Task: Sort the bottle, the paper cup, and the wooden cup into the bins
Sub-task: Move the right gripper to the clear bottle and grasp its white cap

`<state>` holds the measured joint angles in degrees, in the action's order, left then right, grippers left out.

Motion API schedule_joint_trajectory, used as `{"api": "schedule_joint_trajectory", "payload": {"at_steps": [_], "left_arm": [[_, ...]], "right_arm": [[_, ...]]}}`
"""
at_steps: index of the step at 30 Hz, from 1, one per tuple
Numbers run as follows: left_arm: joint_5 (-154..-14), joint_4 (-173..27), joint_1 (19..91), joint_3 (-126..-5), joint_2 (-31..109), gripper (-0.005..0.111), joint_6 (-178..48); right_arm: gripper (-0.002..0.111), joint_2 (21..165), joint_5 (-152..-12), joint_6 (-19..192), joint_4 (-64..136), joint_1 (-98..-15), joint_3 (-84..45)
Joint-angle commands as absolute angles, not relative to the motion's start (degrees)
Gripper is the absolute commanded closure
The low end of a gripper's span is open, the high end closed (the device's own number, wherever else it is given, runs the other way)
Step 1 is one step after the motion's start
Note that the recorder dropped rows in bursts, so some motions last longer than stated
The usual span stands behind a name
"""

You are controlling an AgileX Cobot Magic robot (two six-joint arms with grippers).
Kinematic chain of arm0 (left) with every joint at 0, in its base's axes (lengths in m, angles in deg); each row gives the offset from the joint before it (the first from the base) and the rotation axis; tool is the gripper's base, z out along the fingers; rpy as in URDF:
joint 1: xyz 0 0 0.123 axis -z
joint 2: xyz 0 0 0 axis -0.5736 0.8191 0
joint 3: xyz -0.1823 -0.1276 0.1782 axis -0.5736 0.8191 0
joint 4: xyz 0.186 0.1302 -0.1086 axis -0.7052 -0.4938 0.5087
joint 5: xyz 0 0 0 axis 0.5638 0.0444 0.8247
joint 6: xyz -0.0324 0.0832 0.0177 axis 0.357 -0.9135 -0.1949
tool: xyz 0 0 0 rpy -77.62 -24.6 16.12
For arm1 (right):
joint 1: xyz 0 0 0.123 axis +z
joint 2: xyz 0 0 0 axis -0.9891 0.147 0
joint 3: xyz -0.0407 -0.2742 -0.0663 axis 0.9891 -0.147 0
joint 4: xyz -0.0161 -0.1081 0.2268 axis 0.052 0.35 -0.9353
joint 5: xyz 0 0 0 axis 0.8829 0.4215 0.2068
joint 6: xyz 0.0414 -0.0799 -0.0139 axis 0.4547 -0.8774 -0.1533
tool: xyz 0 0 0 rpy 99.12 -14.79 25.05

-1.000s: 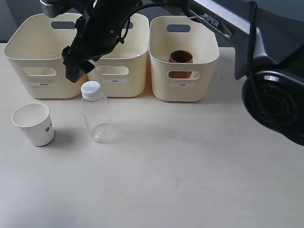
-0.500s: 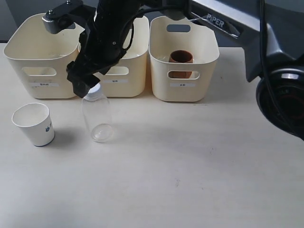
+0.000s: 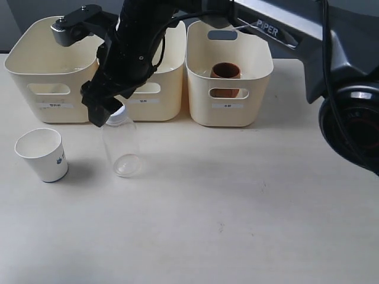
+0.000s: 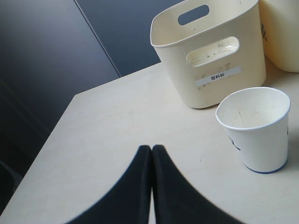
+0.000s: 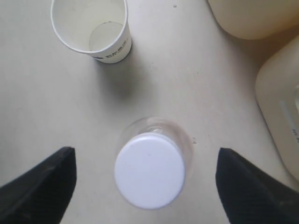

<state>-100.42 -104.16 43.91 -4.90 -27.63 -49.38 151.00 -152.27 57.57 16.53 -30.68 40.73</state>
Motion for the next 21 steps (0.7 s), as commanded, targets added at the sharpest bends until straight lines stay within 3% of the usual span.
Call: {"api": "schedule_joint_trajectory", "payload": {"at_steps": [1,15,18,21], "left_arm": [[-100.6,-104.1,44.2,-4.7,-27.8,0.107,-49.2],[-100.6,-104.1,44.2,-4.7,-27.8,0.107,-49.2],[-100.6,-104.1,44.2,-4.7,-27.8,0.107,-49.2],[-100.6,-104.1,44.2,-4.7,-27.8,0.107,-49.2]], "right_arm": [[0.031,150.8,-151.9,56.1,16.6,-30.8,40.4],[0.035,152.8,-151.9,56.1,18.5,-30.8,40.3],[0.058,152.8,-151.9,56.1,18.7,-30.8,41.1],[0.097,152.7,-151.9,55.9,18.7,-30.8,42.6]]}}
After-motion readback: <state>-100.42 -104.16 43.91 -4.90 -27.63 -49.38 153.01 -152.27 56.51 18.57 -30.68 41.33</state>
